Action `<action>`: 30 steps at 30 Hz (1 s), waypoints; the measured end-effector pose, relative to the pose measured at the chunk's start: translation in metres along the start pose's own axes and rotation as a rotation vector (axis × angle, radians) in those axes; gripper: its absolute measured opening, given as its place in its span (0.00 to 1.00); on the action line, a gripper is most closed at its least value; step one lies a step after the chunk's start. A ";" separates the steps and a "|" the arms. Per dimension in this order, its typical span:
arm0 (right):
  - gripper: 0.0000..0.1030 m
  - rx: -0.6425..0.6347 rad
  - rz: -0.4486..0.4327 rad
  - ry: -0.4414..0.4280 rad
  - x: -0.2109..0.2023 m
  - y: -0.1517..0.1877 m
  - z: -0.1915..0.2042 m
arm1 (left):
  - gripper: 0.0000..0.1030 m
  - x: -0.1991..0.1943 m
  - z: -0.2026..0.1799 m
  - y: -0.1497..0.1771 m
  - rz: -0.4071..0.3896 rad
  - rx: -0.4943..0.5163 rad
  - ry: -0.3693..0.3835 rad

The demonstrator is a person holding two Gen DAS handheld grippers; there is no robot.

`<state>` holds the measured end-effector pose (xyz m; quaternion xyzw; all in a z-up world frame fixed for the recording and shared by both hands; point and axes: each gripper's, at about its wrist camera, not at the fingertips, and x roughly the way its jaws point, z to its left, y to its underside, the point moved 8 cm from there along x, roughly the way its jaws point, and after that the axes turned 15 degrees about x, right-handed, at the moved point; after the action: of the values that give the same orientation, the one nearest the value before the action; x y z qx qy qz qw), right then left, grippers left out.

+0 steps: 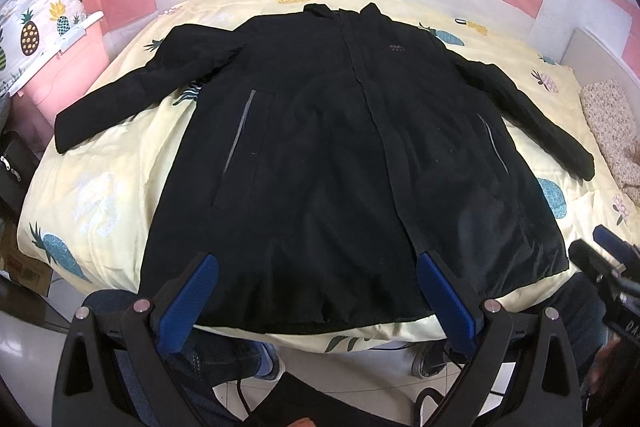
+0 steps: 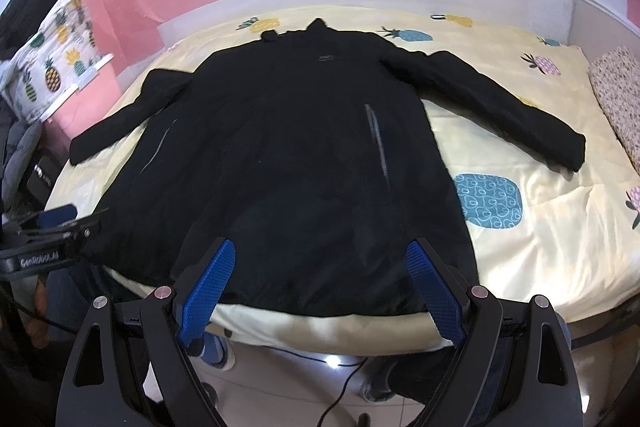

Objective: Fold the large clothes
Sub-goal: 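Grasp the coat sleeve with the right gripper and lift it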

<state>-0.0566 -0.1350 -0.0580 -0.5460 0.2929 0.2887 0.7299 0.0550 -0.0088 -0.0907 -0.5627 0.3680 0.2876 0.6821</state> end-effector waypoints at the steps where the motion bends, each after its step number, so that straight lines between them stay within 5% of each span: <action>1: 0.86 0.006 0.001 0.000 0.001 -0.002 -0.002 | 0.97 0.002 -0.001 -0.001 0.000 0.006 -0.002; 15: 0.86 0.159 -0.010 0.063 0.041 -0.060 -0.068 | 0.97 0.043 -0.014 -0.038 0.001 0.072 0.012; 23: 0.85 0.344 -0.029 0.162 0.083 -0.106 -0.150 | 0.96 0.078 -0.014 -0.064 0.015 0.011 0.077; 30: 0.84 0.520 -0.020 0.193 0.121 -0.135 -0.222 | 0.94 0.105 -0.016 -0.084 0.018 0.029 0.040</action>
<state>0.0980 -0.3693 -0.1146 -0.3681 0.4197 0.1431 0.8172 0.1791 -0.0442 -0.1317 -0.5550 0.3908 0.2770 0.6801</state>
